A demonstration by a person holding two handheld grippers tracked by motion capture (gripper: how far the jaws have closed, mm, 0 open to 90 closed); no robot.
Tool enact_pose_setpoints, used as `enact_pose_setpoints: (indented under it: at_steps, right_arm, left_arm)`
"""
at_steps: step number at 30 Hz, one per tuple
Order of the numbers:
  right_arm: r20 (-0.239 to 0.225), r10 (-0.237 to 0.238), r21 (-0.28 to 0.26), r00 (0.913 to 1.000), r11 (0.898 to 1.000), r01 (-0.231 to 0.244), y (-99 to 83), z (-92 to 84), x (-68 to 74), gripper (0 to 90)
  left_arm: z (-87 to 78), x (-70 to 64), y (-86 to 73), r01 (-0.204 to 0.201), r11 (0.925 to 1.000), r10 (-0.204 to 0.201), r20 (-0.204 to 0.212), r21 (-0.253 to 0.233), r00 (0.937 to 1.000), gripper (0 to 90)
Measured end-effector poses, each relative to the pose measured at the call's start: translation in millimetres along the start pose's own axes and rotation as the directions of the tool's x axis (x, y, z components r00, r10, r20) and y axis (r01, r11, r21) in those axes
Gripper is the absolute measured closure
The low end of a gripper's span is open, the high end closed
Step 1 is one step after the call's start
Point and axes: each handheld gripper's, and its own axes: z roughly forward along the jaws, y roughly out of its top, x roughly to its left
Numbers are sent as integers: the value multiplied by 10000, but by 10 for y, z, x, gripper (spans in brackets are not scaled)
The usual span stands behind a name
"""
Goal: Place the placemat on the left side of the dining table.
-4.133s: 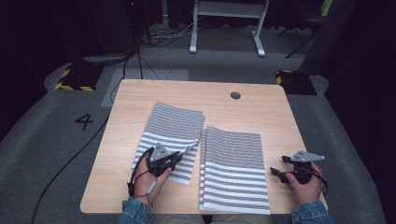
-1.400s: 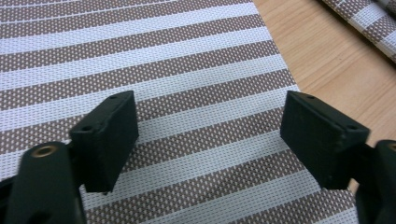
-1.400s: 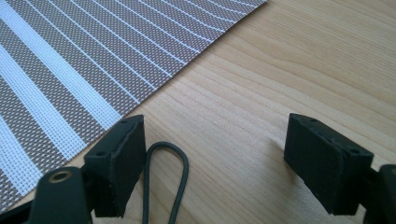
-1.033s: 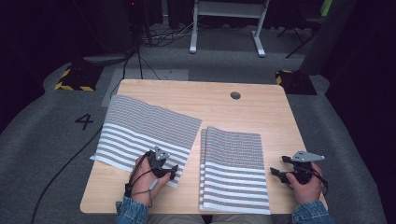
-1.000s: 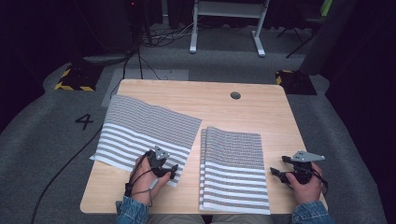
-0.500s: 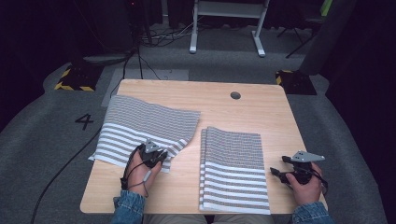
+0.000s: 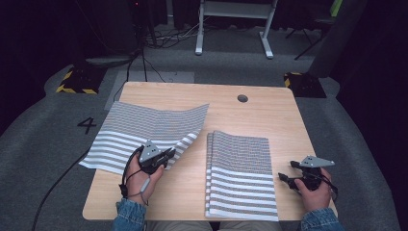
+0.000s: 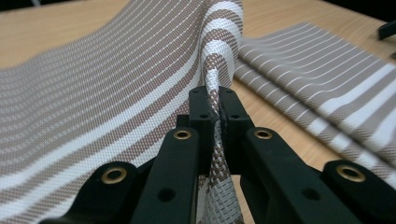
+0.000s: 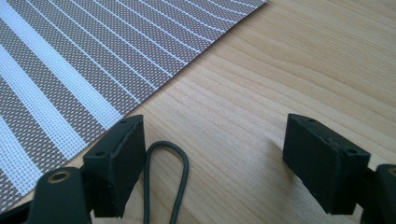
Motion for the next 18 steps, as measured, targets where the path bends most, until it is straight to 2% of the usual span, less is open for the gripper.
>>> enact_pose_setpoints:
  at_steps: [1, 3, 7, 8, 9, 10, 11, 15, 16, 17, 18]
  right_arm:
    - [0, 0, 0, 10000, 10000, 0, 0, 0, 0, 215]
    - [29, 10, 29, 10000, 10000, -10, -3, -4, 10, 215]
    - [57, 50, 25, 10000, 10000, -50, -5, -5, 18, 215]
    - [60, 45, 22, 10000, 10000, -45, -5, -4, 18, 214]
    - [60, 45, 22, 10000, 10000, -45, -5, -4, 18, 214]
    - [55, 50, 22, 10000, 10000, -50, -4, -4, 18, 214]
    - [46, 49, 25, 10000, 10000, -49, -4, -4, 17, 213]
    - [17, 51, 47, 10000, 10000, -51, -3, -5, 15, 211]
    - [-11, 60, 41, 10000, 10000, -60, -3, -4, 13, 211]
    - [-11, 60, 41, 10000, 10000, -60, -3, -4, 13, 211]
    - [-19, 73, 49, 10000, 10000, -73, -2, -4, 13, 210]
  left_arm:
    - [0, 0, 0, 0, 10000, 0, 0, 0, 10000, 862]
    - [-45, -75, 28, -224, 9997, 225, 296, -45, 9993, 862]
    - [-158, -208, 60, -556, 9984, 545, 1052, 79, 9930, 861]
    - [-230, -241, 58, -538, 9982, 494, 1461, 261, 9880, 859]
    - [-230, -241, 58, -538, 9982, 494, 1461, 261, 9880, 857]
    - [-298, -246, 29, -384, 9983, 301, 1816, 428, 9829, 856]
    - [-298, -246, 29, -384, 9983, 301, 1816, 428, 9829, 857]
    - [-471, -243, -41, -407, 9954, 210, 2174, 867, 9759, 858]
    - [-573, -233, -78, -367, 9911, 48, 2415, 1277, 9704, 854]
    - [-573, -233, -78, -367, 9911, 48, 2415, 1277, 9704, 849]
    - [-627, -226, -96, -411, 9868, 15, 2454, 1565, 9694, 849]
